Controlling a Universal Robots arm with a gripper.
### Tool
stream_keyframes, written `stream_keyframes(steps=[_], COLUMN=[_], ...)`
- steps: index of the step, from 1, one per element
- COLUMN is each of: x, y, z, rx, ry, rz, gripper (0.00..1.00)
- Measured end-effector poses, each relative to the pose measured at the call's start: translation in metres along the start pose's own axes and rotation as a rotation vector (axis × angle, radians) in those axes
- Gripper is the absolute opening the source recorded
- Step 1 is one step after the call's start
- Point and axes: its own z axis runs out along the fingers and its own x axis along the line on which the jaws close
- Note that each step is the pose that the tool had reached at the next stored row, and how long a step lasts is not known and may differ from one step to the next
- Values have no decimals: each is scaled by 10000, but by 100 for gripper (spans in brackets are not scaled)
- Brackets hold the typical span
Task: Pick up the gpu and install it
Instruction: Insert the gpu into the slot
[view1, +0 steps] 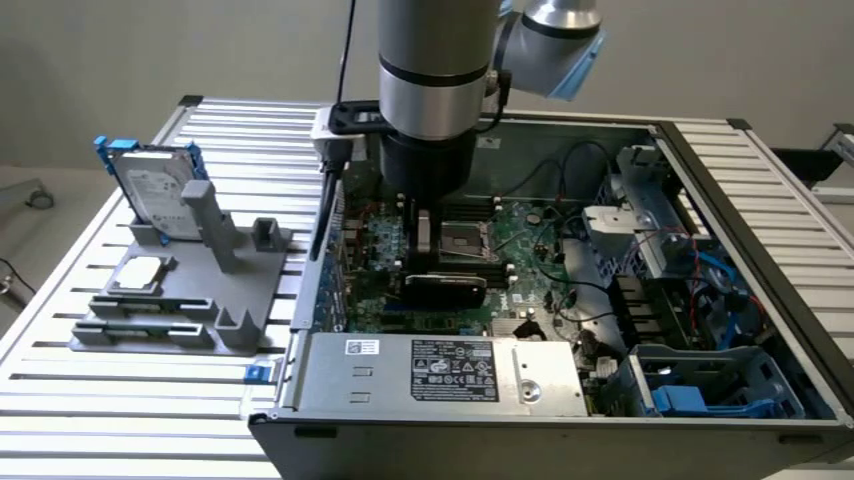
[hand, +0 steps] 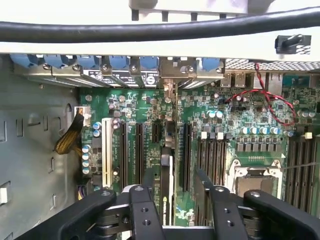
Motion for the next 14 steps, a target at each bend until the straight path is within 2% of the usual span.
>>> stream_keyframes(steps=[3, 4, 6, 8, 14], x=[-2, -2, -2, -2, -2], y=[0, 0, 0, 0, 0], z=[-11, -11, -13, -14, -16], rx=[1, 1, 0, 0, 0], ry=[-2, -3, -2, 0, 0], rz=[0, 0, 0, 0, 0], gripper=[25, 25, 13, 11, 11])
